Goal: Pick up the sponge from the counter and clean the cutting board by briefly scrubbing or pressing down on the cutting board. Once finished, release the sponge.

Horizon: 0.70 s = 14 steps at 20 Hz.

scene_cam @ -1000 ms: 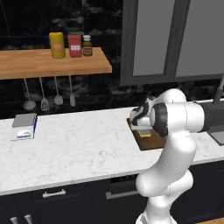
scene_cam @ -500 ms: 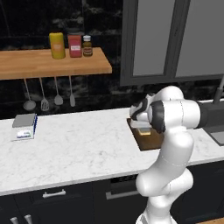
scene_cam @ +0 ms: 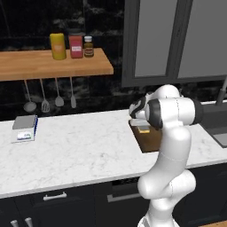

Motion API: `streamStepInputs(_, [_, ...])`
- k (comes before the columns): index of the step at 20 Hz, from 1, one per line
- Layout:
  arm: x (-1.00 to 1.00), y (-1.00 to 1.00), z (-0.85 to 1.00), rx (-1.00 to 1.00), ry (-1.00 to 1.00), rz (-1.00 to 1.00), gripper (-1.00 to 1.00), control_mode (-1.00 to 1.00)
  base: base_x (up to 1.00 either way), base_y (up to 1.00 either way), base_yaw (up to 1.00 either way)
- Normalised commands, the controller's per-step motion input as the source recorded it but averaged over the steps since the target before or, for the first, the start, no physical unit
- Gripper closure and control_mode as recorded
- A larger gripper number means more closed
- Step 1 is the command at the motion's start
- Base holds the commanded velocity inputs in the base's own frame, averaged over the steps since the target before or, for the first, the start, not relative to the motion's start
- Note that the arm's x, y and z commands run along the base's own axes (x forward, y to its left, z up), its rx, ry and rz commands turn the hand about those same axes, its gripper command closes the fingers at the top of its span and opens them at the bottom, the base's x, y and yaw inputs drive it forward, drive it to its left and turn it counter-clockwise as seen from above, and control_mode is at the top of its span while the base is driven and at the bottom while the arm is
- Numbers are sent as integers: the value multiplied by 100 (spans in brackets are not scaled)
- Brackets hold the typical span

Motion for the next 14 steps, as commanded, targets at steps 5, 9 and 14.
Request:
streamStepInputs(5, [2, -3, -87, 0, -1, 0, 100, -100, 0, 0, 0])
streamStepInputs(9, [31, -36, -3, 1, -2, 0, 100, -100, 0, 0, 0])
streamStepInputs(14, [23, -74, -23, 2, 0, 0, 100, -100, 0, 0, 0])
